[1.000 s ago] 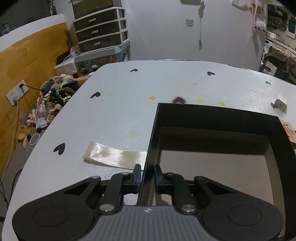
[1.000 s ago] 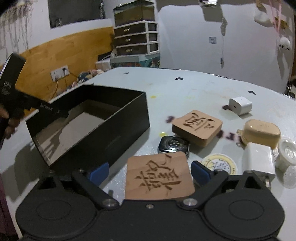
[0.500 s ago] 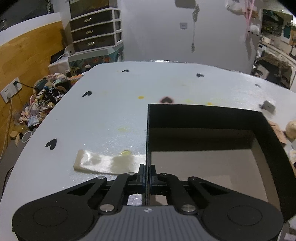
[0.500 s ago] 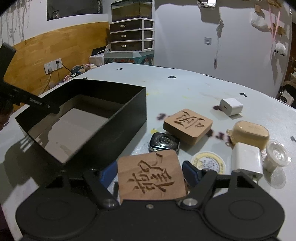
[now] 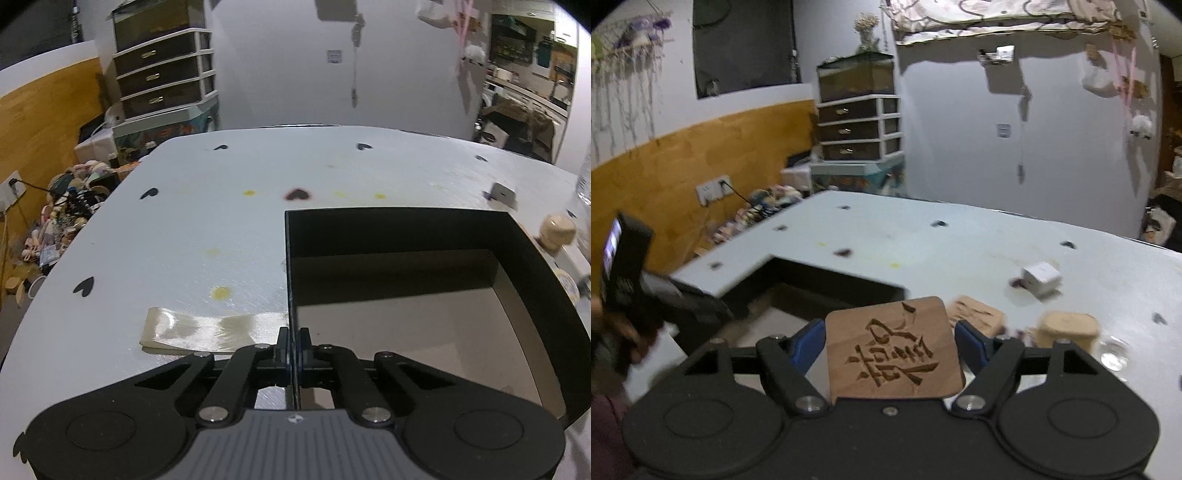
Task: Organize rigid objects
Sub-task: 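Grasp the engraved wooden tile with the right gripper and drop it into the black box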
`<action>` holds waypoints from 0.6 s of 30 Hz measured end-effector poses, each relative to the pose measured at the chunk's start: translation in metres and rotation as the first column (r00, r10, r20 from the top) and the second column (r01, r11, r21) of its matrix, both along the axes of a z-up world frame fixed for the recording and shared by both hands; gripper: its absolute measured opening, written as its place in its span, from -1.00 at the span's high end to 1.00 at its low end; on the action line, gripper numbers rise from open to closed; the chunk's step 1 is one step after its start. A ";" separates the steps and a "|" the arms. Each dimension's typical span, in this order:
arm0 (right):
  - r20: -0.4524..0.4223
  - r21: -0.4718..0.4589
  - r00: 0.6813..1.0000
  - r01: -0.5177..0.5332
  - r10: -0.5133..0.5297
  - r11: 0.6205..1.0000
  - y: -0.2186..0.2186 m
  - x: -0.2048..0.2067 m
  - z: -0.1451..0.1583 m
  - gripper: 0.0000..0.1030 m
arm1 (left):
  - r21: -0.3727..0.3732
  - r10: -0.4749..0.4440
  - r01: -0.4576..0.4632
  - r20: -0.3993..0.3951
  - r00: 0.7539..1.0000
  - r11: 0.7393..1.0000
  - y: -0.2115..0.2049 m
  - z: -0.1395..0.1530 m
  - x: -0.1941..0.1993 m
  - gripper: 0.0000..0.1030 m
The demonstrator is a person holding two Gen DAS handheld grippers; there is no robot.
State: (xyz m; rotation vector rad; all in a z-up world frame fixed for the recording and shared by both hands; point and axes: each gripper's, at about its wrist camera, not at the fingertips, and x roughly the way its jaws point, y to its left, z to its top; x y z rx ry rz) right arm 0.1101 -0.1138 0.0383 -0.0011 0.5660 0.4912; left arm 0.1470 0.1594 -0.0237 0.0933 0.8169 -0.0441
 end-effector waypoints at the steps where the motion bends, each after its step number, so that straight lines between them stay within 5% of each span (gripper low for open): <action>1: -0.005 0.009 1.000 -0.014 0.014 1.000 0.006 0.002 0.003 -0.50 | 0.000 -0.011 0.011 0.000 1.000 1.000 -0.001 0.000 -0.003 0.94; 8: -0.115 0.061 0.990 -0.077 0.083 0.995 0.061 0.030 0.004 -0.50 | 0.005 -0.037 0.037 0.001 0.999 0.999 -0.005 -0.001 -0.013 0.94; 18: -0.332 0.130 0.943 0.015 0.030 0.991 0.115 0.072 -0.023 -0.50 | -0.018 -0.027 0.027 0.002 1.000 0.999 -0.003 -0.002 -0.012 0.95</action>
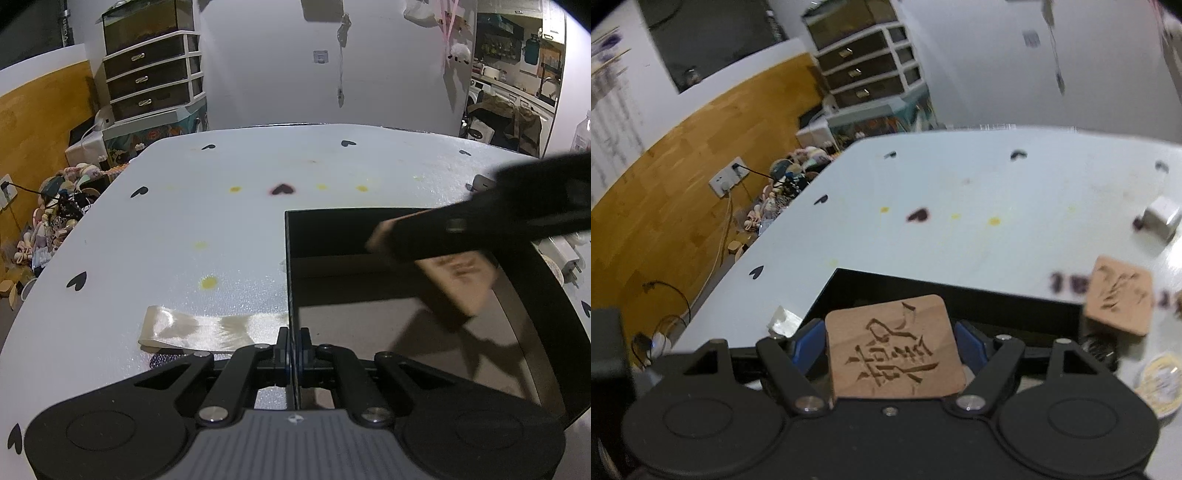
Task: Organize rigid objects
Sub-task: 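Grasp the engraved wooden tile with the right gripper and drop it into the black box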
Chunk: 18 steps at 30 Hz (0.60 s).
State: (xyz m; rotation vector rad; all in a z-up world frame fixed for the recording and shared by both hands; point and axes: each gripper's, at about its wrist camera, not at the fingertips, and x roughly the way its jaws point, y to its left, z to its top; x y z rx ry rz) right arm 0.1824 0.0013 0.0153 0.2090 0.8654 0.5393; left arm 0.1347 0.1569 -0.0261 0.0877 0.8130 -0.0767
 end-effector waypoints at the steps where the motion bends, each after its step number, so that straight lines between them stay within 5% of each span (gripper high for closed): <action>1: -0.016 0.008 1.000 0.007 -0.007 1.000 0.004 0.002 -0.003 -0.50 | -0.004 0.001 -0.001 0.000 1.000 1.000 0.000 0.000 0.000 0.95; 5: -0.070 0.050 0.997 0.045 -0.041 0.998 0.016 0.009 -0.013 -0.53 | -0.012 0.002 -0.002 0.000 1.000 1.000 0.002 0.000 0.000 0.94; 18: -0.042 0.042 0.998 0.046 -0.044 0.998 -0.002 0.000 0.004 -0.67 | -0.016 0.010 -0.010 -0.004 1.000 1.000 0.001 -0.001 0.001 0.95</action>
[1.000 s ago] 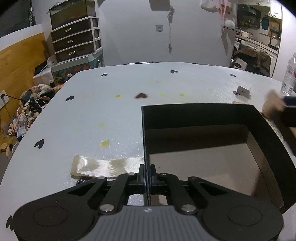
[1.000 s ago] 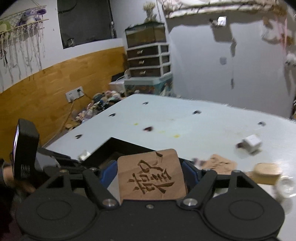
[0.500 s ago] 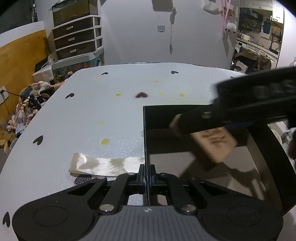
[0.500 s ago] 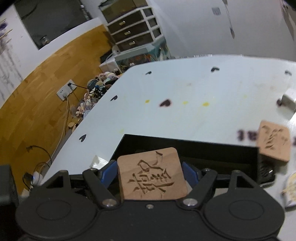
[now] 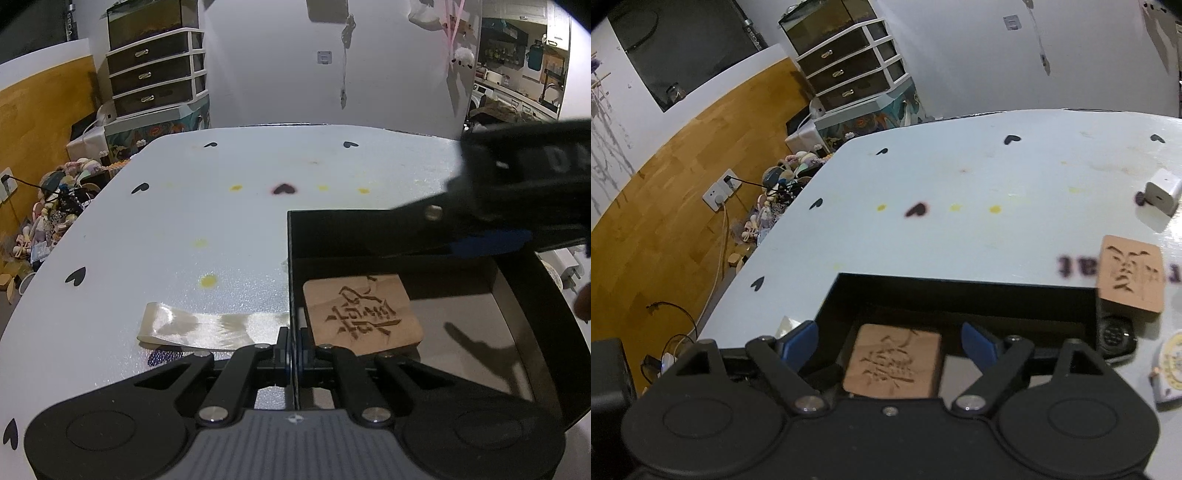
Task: Organize rigid objects
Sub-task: 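Grasp the engraved wooden tile with the right gripper and drop it into the black box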
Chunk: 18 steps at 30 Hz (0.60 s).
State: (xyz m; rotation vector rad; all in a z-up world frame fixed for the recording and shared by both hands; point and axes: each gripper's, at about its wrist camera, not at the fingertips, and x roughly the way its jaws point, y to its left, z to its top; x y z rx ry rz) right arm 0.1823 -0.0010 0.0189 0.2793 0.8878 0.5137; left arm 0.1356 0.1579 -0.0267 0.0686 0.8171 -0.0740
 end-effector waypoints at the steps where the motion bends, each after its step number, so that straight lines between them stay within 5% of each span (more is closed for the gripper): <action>1: 0.001 0.002 1.000 -0.001 0.001 1.000 -0.003 -0.001 0.001 -0.67 | 0.002 0.001 -0.001 -0.002 1.000 1.000 0.000 0.000 0.000 0.95; 18: 0.116 -0.129 0.992 -0.038 0.053 0.991 -0.048 -0.057 0.024 -0.72 | 0.001 0.005 -0.005 -0.010 1.000 1.000 0.000 0.001 0.000 0.95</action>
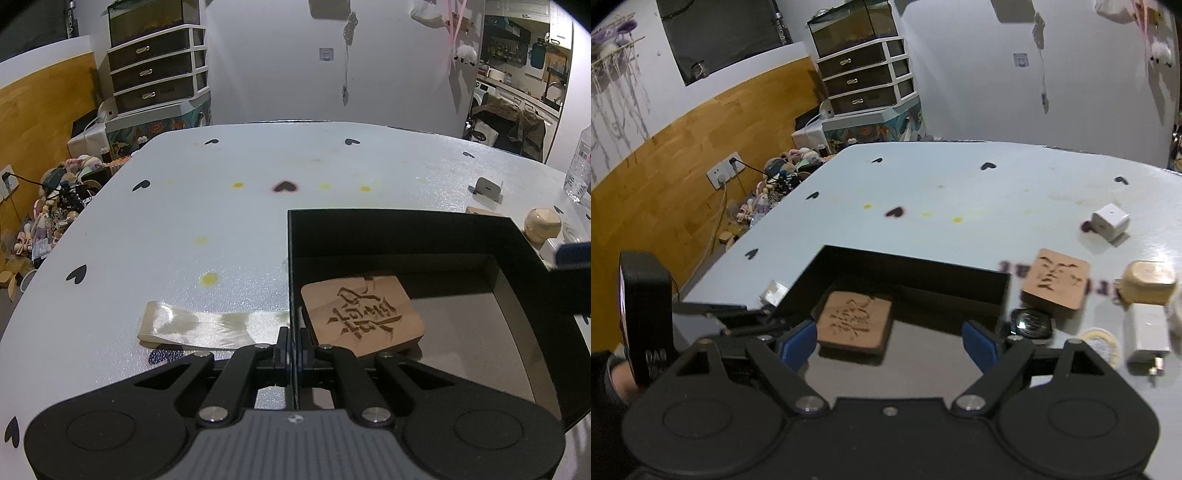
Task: Organize rigid objects
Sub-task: 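Grasp the engraved wooden tile with the right gripper and drop it into the black box, then move the right gripper to the white tape measure and grasp it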
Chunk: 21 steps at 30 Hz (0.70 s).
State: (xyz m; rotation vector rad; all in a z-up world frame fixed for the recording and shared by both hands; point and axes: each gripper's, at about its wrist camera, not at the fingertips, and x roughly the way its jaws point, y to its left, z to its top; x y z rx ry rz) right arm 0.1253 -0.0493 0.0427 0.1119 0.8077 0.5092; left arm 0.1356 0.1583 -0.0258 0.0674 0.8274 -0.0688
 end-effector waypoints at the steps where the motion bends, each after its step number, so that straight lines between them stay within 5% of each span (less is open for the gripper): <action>1: -0.002 -0.009 1.000 0.005 -0.005 1.000 -0.003 -0.003 0.000 -0.74 | 0.000 0.000 0.000 0.000 1.000 1.000 0.000 0.000 0.000 0.95; 12: 0.056 -0.052 0.997 0.047 -0.044 0.998 -0.046 -0.029 -0.005 -0.91 | -0.005 0.002 -0.002 0.001 1.000 1.000 0.001 0.000 -0.001 0.95; 21: 0.119 -0.086 0.982 0.156 -0.145 0.984 -0.101 -0.037 -0.043 -0.93 | -0.011 0.002 -0.002 0.002 1.000 1.000 0.002 0.000 0.000 0.95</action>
